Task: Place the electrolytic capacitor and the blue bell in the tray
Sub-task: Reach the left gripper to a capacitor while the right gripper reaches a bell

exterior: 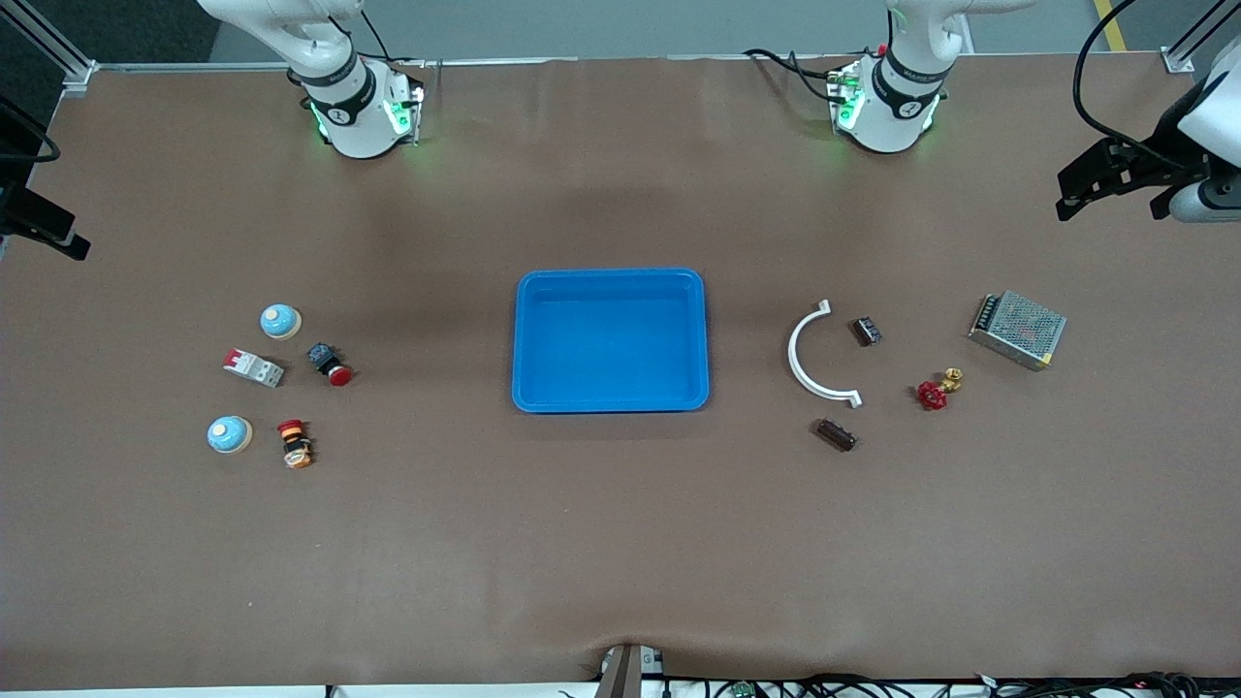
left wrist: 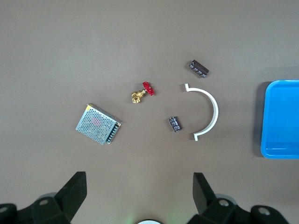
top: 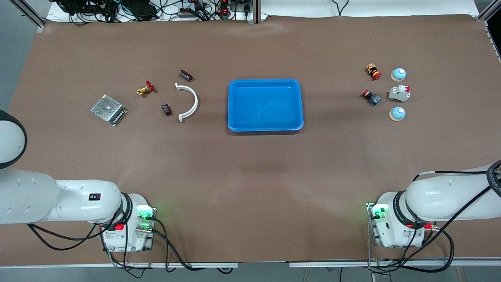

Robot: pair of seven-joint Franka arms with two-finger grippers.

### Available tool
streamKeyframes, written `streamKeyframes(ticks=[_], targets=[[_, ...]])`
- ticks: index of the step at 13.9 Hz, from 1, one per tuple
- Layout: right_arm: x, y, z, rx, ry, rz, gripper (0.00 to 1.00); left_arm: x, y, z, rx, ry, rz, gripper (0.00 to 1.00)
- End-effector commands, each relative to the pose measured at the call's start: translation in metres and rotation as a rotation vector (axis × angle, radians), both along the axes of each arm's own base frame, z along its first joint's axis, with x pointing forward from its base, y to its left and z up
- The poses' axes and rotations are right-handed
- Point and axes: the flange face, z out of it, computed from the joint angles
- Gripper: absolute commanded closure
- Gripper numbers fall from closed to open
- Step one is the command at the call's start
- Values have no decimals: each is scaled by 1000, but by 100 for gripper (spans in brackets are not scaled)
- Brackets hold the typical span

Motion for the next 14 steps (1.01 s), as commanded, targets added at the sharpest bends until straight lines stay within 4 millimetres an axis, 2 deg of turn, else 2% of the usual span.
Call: streamKeyframes(ticks=[1,5,7,11,14], targets=[[-2,-1,0,11,-3,6,0,-6,1,8,-17,0,-19,0],[-2,-1,0,7,4,7,0,-2,3,12,-2,-12,-14,0],[-2,-2,-2,0,8,6,0,0,6,3,-9,11,-9,0],[1,-7,-7,-49,18,6,0,-1,7,-41,-8,106,14,0],[2,-10,-59,-42,67,4,0,-5,9,-87,-5,133,44,0]])
